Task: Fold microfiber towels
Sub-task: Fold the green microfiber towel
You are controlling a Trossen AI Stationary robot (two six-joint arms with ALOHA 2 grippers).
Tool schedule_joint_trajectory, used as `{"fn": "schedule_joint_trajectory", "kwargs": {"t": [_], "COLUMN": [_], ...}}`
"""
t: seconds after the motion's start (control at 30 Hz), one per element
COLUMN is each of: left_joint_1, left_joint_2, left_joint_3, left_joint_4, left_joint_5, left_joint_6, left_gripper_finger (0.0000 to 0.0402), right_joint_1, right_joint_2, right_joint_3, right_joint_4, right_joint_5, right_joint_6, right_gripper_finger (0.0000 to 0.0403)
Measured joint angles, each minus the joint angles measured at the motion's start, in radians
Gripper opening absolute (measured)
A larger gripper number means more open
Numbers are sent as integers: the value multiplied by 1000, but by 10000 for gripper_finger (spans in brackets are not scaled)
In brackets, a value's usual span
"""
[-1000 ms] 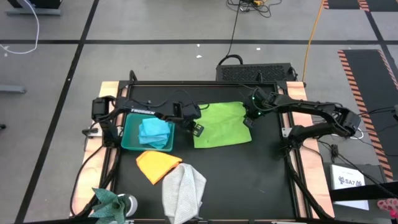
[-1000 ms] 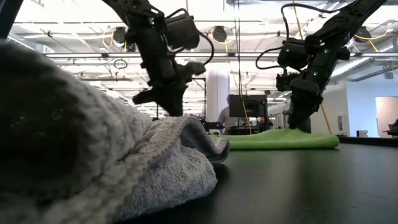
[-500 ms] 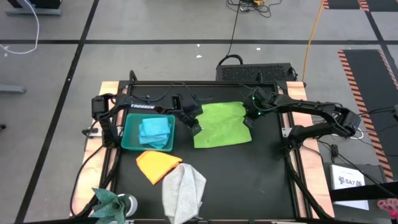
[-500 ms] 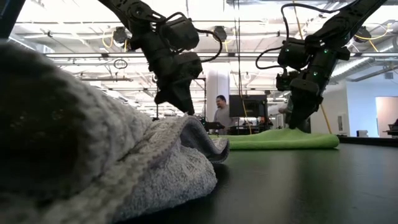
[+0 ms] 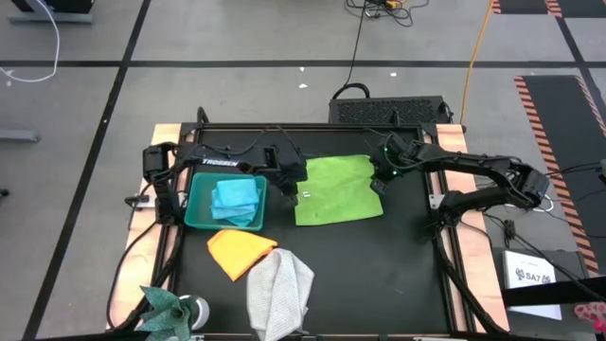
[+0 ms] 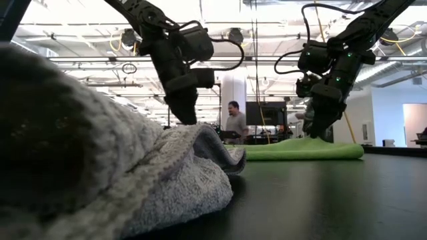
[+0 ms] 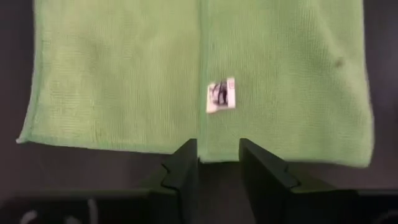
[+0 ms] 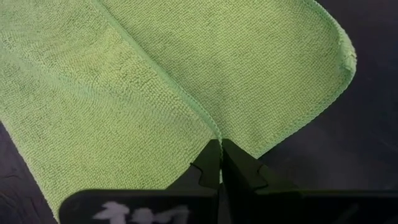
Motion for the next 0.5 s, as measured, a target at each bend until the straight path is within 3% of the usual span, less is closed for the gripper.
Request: {"fn": "schedule_joint_trajectory", "kwargs": {"t": [0.2, 0.5], "left_joint_1": [1, 4], "left_joint_2": [1, 64], "left_joint_3": [0, -1], "left_joint_4": [-28, -35], "left_joint_5": [-11, -14], "left_joint_6": [140, 202], "left_gripper_finger": [127, 129], "right_joint_1": [0, 0], "right_joint_2": [0, 0], "right_joint_3": [0, 0], "right_joint_4": [1, 5], "right_joint_5": [1, 3], "right_joint_6": [23, 27], "right_gripper_finger": [0, 0]}}
